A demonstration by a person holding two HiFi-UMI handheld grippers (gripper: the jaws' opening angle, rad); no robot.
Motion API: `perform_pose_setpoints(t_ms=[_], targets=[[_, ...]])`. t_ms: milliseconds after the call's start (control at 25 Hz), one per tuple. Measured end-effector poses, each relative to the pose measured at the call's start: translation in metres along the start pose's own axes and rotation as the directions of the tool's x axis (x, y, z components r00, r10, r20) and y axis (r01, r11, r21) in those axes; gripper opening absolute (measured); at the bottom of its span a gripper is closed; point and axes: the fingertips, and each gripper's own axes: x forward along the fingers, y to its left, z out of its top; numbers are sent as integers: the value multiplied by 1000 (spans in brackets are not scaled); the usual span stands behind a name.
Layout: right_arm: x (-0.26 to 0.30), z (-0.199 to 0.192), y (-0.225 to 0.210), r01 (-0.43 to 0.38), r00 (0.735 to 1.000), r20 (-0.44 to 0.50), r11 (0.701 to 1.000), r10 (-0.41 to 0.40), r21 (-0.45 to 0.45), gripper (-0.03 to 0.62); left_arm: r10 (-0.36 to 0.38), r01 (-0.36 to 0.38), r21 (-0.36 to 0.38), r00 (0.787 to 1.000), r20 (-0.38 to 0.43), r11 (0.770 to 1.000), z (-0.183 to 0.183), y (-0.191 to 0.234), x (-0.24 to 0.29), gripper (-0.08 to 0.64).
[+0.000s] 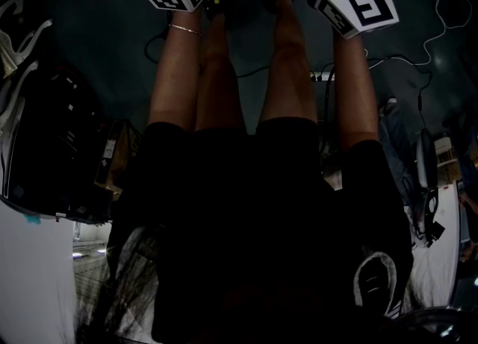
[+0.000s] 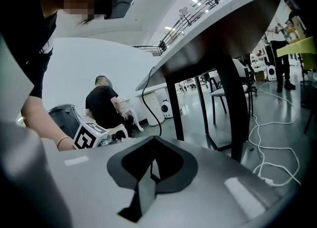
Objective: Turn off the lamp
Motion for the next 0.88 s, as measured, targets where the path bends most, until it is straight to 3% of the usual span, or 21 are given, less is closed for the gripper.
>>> perform_pose_setpoints(t_ms=[160,880], targets=[[1,-2,-2,40,999,0,998,-40,47,2,4,-4,8,1000,-20,1000,-3,7,3,23],[-1,-7,-5,28,1000,-3,999,-28,23,2,7,-7,21,1000,-22,1000,3,12,12,23]])
